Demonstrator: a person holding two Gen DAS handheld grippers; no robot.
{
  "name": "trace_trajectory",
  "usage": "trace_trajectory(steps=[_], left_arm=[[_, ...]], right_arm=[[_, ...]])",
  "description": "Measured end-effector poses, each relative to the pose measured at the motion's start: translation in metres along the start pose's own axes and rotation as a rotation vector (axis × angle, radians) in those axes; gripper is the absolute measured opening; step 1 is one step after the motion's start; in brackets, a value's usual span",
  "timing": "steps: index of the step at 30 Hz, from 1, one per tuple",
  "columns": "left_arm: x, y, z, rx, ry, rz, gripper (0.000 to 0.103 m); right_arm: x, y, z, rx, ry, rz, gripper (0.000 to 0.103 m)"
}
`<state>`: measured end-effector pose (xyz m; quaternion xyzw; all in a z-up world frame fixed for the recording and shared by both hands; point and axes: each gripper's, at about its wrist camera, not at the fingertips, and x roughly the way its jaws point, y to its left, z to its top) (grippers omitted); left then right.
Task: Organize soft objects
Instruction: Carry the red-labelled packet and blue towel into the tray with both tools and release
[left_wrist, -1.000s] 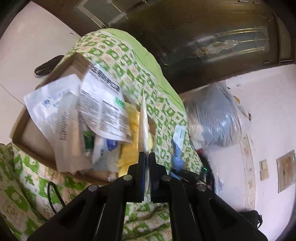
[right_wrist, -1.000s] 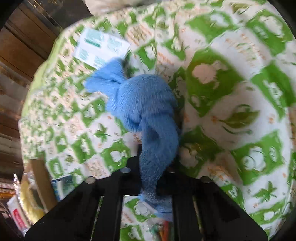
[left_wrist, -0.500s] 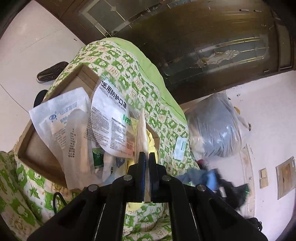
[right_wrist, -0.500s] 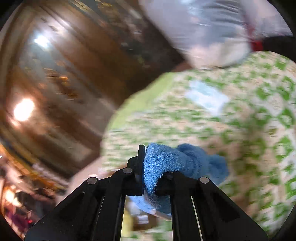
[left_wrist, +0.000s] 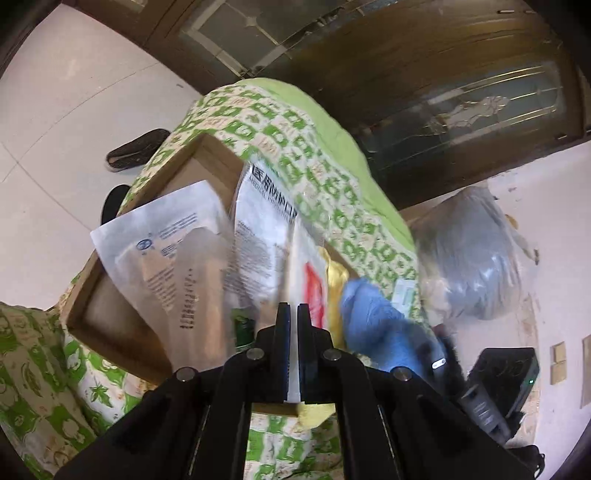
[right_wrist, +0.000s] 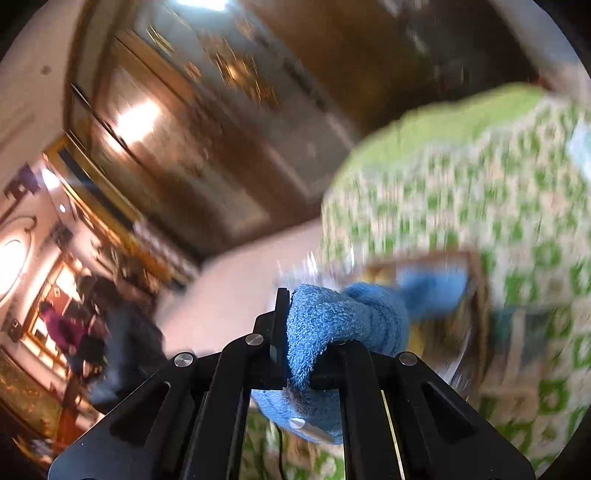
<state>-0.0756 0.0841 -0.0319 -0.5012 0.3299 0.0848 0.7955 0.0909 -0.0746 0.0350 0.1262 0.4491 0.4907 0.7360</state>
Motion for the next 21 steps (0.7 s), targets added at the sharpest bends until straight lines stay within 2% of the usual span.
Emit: trace_trajectory(steps=[3, 5, 9, 11, 13, 15, 16, 18, 21], left_arm=[[0.001, -0.002, -0.003, 0.027, -0.019, 0.080, 0.001], [0.000, -0.004, -0.005, 0.035, -0.026, 0.091, 0.001], [-0.009, -0.004, -0.007, 0.038, -0.061, 0.093, 0.002], [-0.015, -0.004, -0.007, 0.035, -0.083, 0.085, 0.002], [-0.020, -0.007, -0.009, 0.033, -0.114, 0.073, 0.003], [-0.024, -0.012, -0.012, 0.044, -0.147, 0.073, 0.003], [-0.024, -0.015, -0.014, 0.057, -0.159, 0.073, 0.004], [-0.023, -0.023, -0.017, 0.087, -0.168, 0.071, 0.009], [-0.019, -0.033, -0.022, 0.130, -0.173, 0.078, 0.019]], right_arm=[[0.021, -0.009, -0.012, 0.030, 0.116, -0.046, 0.005], [0.033, -0.018, -0.017, 0.049, 0.194, -0.081, 0.005], [0.036, -0.032, -0.024, 0.087, 0.243, -0.140, 0.006], [0.026, -0.031, -0.026, 0.081, 0.224, -0.169, 0.009], [0.015, -0.032, -0.024, 0.081, 0.203, -0.171, 0.015], [0.002, -0.032, -0.020, 0.077, 0.165, -0.168, 0.041], [-0.005, -0.031, -0.018, 0.072, 0.147, -0.176, 0.045], [-0.017, -0.036, -0.013, 0.077, 0.101, -0.223, 0.045], [-0.019, -0.052, -0.010, 0.134, 0.112, -0.263, 0.045]])
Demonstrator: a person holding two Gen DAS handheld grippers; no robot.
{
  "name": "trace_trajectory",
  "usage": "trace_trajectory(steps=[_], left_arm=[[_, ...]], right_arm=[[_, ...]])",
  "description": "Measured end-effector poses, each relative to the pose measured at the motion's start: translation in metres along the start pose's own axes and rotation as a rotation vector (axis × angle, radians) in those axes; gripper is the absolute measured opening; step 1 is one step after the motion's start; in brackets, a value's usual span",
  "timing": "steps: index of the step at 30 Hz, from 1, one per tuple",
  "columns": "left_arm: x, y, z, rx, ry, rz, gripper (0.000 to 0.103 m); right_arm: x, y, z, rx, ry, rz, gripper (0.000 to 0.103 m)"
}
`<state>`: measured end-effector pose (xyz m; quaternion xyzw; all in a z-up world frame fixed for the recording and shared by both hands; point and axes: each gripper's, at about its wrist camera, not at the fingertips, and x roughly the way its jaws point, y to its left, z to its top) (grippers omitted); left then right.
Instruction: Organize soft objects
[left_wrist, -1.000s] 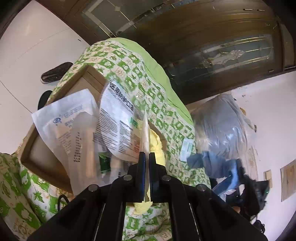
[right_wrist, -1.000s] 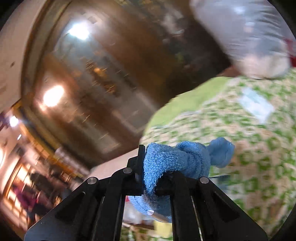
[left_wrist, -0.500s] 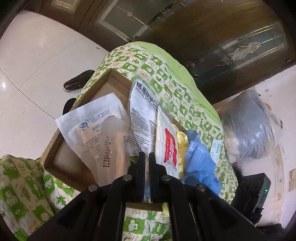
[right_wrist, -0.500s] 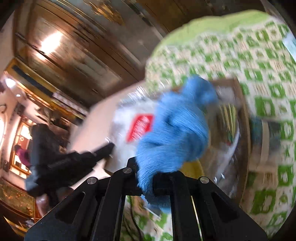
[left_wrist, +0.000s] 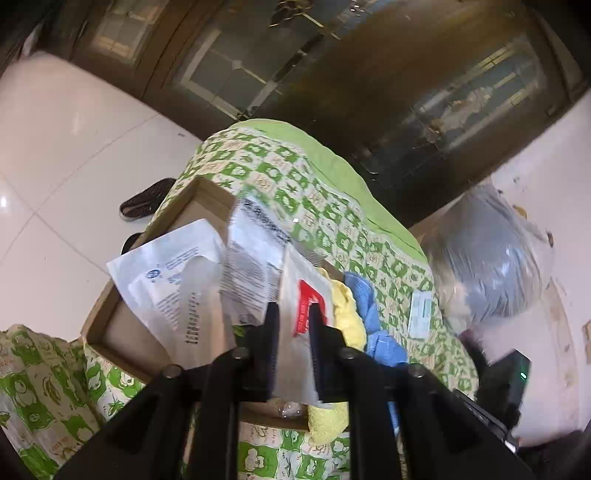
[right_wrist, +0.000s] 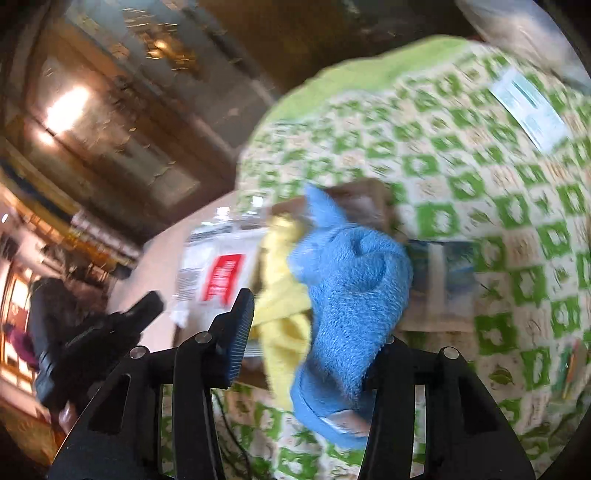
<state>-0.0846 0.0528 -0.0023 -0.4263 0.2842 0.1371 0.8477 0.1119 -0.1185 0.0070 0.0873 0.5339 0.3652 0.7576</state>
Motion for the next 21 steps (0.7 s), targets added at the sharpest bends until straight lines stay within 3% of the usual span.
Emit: trace_trajectory(steps=[4, 6, 8, 9, 12, 14, 16, 21], left_arm=[[0.002, -0.012, -0.005, 0.054, -0.011, 0.001, 0.026], [0.002, -0.015, -0.007, 0.073, -0.012, 0.006, 0.027], [0.004, -0.017, -0.008, 0.089, -0.008, 0.016, 0.027], [0.004, -0.017, -0.009, 0.090, -0.007, 0.017, 0.027], [0.004, -0.018, -0.010, 0.088, -0.006, 0.004, 0.027], [0.004, -0.022, -0.011, 0.103, -0.008, 0.000, 0.027], [0.004, -0.025, -0.014, 0.121, -0.011, 0.001, 0.027], [0.001, -0.032, -0.017, 0.146, -0.022, -0.014, 0.027]], right_arm=[[0.026, -0.018, 0.000, 0.083, 0.145, 0.067, 0.045], [0.026, -0.003, -0.001, -0.024, 0.187, 0.086, 0.045], [0.027, 0.012, -0.004, -0.161, 0.232, -0.017, 0.045], [0.027, 0.009, -0.005, -0.167, 0.243, -0.053, 0.045], [0.019, -0.022, -0.005, -0.050, 0.285, -0.012, 0.045], [0.010, -0.044, -0.002, 0.013, 0.270, -0.023, 0.045], [-0.007, -0.064, 0.002, 0.072, 0.205, -0.050, 0.045], [-0.033, -0.099, 0.014, 0.218, 0.015, -0.020, 0.045]])
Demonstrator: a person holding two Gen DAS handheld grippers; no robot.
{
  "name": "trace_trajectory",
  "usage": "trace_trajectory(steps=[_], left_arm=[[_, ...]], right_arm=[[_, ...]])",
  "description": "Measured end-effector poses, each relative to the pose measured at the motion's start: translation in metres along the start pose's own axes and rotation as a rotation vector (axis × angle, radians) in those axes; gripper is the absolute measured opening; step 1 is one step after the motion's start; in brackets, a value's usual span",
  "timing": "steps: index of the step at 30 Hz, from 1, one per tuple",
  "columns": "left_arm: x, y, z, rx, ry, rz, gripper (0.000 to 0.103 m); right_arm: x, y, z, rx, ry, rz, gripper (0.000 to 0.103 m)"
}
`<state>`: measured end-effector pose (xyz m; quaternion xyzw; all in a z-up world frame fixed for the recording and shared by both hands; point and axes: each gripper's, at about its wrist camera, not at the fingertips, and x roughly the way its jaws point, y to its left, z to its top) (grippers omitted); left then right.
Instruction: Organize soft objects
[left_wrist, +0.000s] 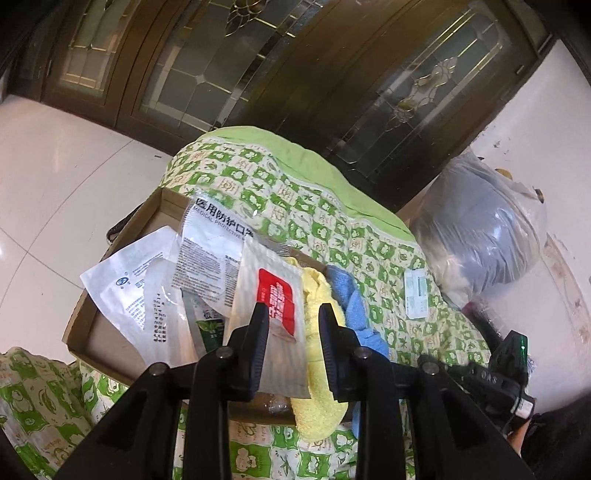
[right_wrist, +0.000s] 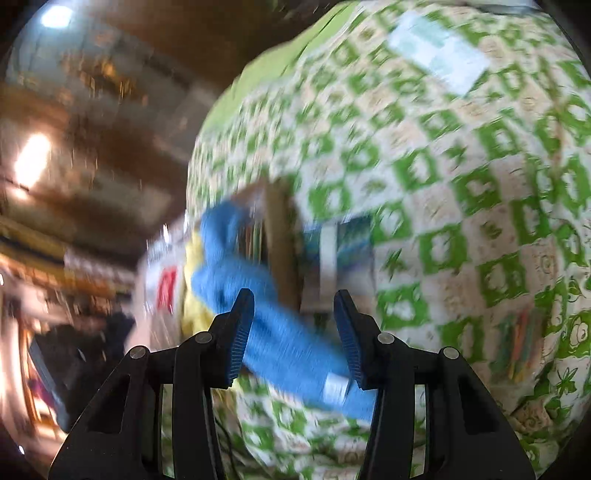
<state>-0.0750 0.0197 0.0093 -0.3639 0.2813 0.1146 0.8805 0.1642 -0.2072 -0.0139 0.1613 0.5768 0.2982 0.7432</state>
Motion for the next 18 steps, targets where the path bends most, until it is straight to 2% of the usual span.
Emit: trace_trajectory(steps=[3, 5, 7, 9, 10, 14, 15, 18], left_arm=[[-0.001, -0.004, -0.002, 0.012, 0.006, -0.022, 0.027], [0.001, -0.008, -0.005, 0.016, 0.018, -0.045, 0.027], [0.003, -0.014, -0.009, 0.036, 0.028, -0.042, 0.027], [0.003, -0.021, -0.011, 0.040, 0.038, -0.063, 0.027], [0.004, -0.026, -0.013, 0.050, 0.047, -0.087, 0.027], [0.004, -0.043, -0.019, 0.107, 0.046, -0.101, 0.029], [0.005, -0.046, -0.021, 0.117, 0.051, -0.103, 0.031], [0.008, -0.050, -0.024, 0.140, 0.064, -0.102, 0.032]], right_arm=[[-0.002, -0.010, 0.011, 0.065, -0.060, -0.003, 0.045], [-0.002, -0.008, 0.019, 0.082, -0.057, -0.003, 0.045], [0.022, -0.004, 0.034, 0.067, 0.005, -0.012, 0.045], [0.033, -0.003, 0.033, 0.058, 0.052, -0.034, 0.045], [0.044, -0.004, 0.034, 0.045, 0.089, -0.060, 0.045], [0.076, -0.023, 0.028, 0.047, 0.227, -0.187, 0.045], [0.083, -0.029, 0.026, 0.062, 0.255, -0.194, 0.045], [0.084, -0.041, 0.025, 0.140, 0.273, -0.094, 0.048]])
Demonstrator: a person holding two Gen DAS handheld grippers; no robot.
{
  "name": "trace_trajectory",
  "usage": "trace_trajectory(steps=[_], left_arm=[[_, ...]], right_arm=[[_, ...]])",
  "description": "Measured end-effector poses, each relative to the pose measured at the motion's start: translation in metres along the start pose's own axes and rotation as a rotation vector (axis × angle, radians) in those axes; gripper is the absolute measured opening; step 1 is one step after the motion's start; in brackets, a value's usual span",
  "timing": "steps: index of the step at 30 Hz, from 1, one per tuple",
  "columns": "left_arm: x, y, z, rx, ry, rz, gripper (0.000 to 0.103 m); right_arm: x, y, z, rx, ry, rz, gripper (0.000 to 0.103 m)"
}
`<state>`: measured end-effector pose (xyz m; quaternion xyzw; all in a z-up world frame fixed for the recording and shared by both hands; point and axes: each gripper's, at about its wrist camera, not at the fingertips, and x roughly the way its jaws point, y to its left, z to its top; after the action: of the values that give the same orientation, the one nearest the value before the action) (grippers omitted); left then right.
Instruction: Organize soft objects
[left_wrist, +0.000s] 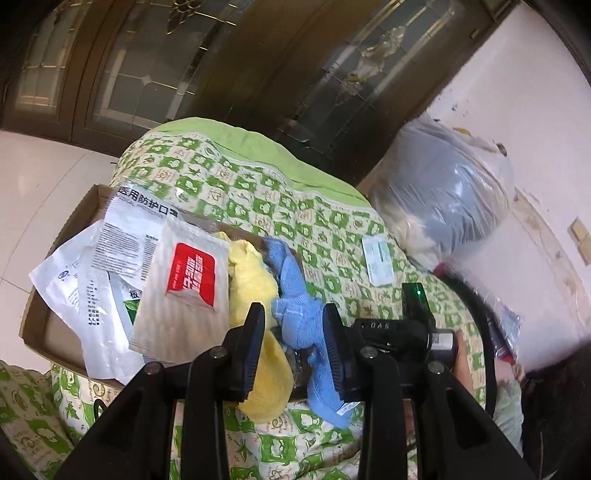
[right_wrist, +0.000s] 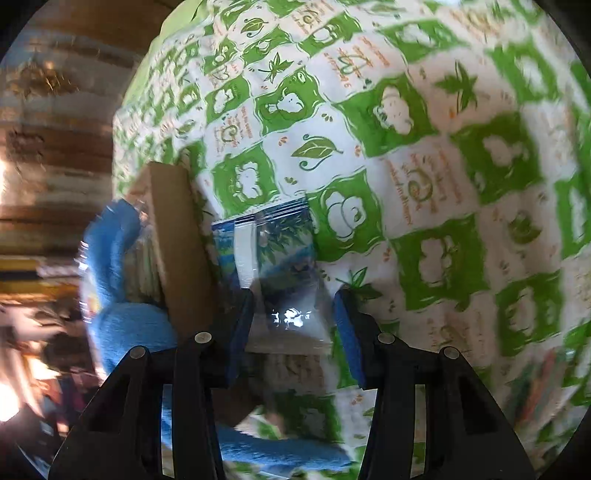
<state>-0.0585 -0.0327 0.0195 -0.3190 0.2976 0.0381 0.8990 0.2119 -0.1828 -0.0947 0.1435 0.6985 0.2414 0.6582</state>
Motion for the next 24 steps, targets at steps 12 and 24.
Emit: trace_trajectory(steps=[12, 24], left_arm=[[-0.002, 0.005, -0.003, -0.026, 0.003, -0.005, 0.032], [0.022, -0.022, -0.009, 0.011, 0.109, -0.011, 0.032]], right_arm=[[0.011, 0.008, -0.009, -0.043, -0.032, -0.106, 0.040], [-0.080, -0.040, -0.027, 0.128, -0.263, 0.002, 0.035]])
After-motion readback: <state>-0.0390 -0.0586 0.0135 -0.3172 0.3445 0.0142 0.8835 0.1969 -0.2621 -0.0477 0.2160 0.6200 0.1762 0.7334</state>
